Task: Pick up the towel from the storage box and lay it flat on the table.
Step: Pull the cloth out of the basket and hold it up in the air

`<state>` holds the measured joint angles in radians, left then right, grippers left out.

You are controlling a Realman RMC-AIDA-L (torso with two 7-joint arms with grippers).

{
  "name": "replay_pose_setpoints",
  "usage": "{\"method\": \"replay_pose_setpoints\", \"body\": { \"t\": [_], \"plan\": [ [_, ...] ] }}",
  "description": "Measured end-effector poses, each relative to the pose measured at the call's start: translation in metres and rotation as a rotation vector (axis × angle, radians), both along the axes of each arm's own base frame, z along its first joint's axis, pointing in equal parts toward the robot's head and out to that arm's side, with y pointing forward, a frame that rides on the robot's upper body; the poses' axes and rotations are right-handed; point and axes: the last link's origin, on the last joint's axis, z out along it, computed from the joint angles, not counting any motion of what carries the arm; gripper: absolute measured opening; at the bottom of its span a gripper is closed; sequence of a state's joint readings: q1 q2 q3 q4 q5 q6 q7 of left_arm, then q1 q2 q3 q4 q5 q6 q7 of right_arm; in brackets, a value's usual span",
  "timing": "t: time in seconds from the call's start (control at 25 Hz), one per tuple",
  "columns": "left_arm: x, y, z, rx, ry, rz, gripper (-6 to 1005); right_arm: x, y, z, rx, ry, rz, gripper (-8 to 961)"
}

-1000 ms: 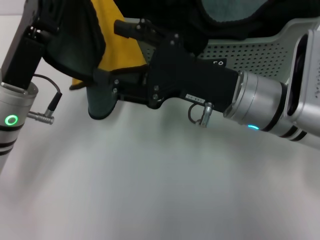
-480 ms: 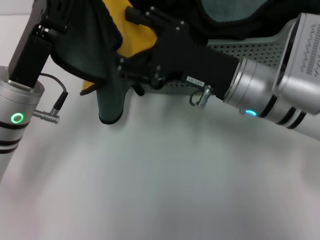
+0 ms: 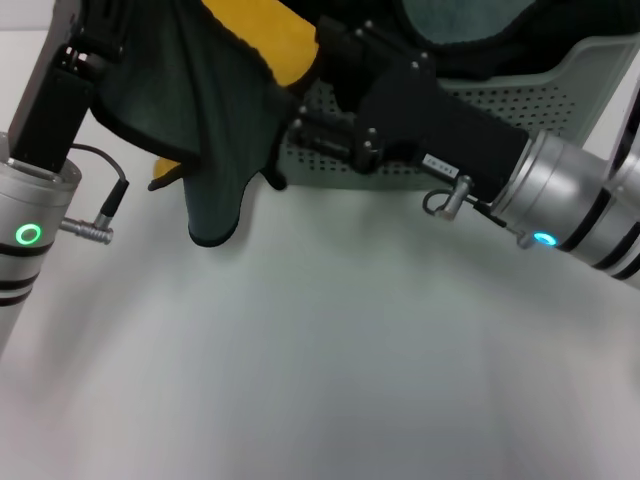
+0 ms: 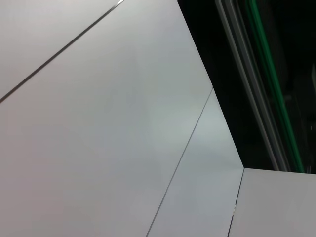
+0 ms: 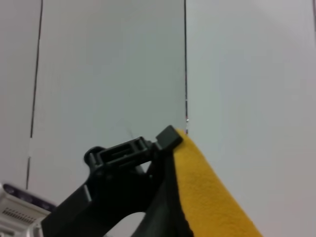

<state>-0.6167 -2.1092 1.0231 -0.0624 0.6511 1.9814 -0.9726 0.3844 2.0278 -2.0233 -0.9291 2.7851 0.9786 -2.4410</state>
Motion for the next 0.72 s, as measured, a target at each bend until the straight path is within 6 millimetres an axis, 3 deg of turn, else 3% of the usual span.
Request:
{"method": "replay_pose_setpoints", "body": {
  "t": [0.36,0.72],
  "plan": [
    [0.001,0.0,-0.002,-0.009,0.003,-0.002,25,-0.003,0.013,0.006,0.069,-0.03,0.001,779],
    [0.001,0.001,-0.002,-0.008,0.003,-0.004,26,-0.025,0.004,-0.023,0.118,-0.183,0.135,747]
  ]
}}
